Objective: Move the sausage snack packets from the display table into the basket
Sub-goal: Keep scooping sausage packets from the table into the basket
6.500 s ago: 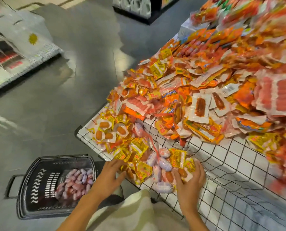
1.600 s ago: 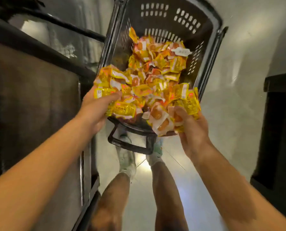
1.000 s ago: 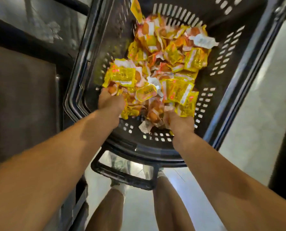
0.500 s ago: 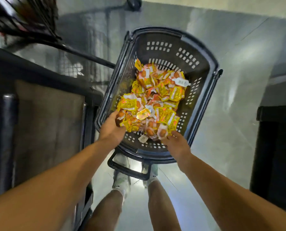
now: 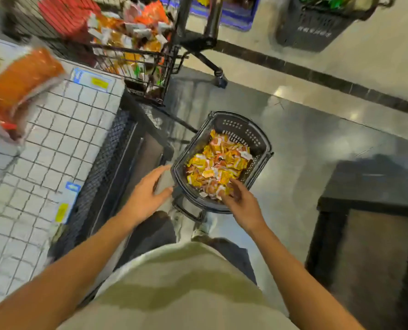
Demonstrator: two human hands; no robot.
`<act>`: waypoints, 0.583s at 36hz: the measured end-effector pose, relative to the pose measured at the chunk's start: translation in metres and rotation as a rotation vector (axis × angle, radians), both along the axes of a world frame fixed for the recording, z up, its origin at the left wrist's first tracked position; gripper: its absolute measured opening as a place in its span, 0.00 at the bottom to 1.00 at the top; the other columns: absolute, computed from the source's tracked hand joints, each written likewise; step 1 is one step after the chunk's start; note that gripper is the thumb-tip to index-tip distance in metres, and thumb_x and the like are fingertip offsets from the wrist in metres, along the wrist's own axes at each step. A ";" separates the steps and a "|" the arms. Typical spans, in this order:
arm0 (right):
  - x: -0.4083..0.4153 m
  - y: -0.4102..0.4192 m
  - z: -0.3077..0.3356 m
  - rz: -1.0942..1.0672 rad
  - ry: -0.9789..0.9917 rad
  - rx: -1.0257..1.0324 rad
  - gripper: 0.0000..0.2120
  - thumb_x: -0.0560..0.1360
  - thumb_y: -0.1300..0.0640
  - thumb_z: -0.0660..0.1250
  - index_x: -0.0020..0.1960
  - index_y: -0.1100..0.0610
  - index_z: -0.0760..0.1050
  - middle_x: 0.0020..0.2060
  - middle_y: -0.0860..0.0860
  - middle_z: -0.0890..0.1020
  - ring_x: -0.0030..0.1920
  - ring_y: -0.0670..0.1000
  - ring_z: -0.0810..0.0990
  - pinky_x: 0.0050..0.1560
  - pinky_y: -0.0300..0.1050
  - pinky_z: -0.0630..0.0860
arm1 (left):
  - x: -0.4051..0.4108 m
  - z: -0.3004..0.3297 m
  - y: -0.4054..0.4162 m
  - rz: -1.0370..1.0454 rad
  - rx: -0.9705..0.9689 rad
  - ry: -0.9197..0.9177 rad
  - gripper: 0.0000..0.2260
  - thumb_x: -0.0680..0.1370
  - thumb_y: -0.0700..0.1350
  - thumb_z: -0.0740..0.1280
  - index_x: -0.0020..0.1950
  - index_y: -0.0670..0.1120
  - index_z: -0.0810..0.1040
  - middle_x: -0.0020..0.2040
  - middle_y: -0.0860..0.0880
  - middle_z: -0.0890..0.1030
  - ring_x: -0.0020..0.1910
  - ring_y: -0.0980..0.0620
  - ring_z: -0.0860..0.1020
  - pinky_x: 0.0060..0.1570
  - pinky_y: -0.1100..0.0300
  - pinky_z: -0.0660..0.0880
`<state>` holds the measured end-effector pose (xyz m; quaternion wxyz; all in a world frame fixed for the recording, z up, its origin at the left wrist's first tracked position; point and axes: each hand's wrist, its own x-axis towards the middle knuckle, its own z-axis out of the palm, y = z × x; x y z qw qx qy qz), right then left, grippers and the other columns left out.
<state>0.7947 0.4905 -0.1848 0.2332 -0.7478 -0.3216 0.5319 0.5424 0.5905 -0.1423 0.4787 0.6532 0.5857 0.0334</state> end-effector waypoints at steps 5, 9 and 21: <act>-0.005 -0.032 0.052 0.216 -0.071 0.174 0.28 0.78 0.51 0.72 0.74 0.39 0.66 0.68 0.34 0.73 0.65 0.32 0.72 0.58 0.21 0.66 | -0.038 0.040 -0.042 0.020 0.087 0.043 0.28 0.79 0.48 0.70 0.78 0.49 0.66 0.79 0.51 0.64 0.79 0.52 0.59 0.78 0.54 0.57; -0.007 -0.047 0.069 0.311 -0.089 0.228 0.27 0.76 0.41 0.68 0.72 0.31 0.61 0.69 0.26 0.65 0.67 0.22 0.61 0.63 0.21 0.60 | -0.061 0.051 -0.077 0.081 0.098 0.068 0.30 0.78 0.58 0.64 0.79 0.53 0.65 0.81 0.53 0.60 0.81 0.52 0.53 0.79 0.47 0.56; -0.025 -0.017 0.071 0.894 -0.102 0.201 0.31 0.79 0.46 0.67 0.79 0.49 0.61 0.78 0.45 0.62 0.79 0.49 0.59 0.76 0.44 0.60 | -0.101 0.062 -0.175 0.284 0.100 0.170 0.28 0.80 0.58 0.66 0.79 0.52 0.65 0.81 0.53 0.56 0.81 0.50 0.50 0.78 0.52 0.52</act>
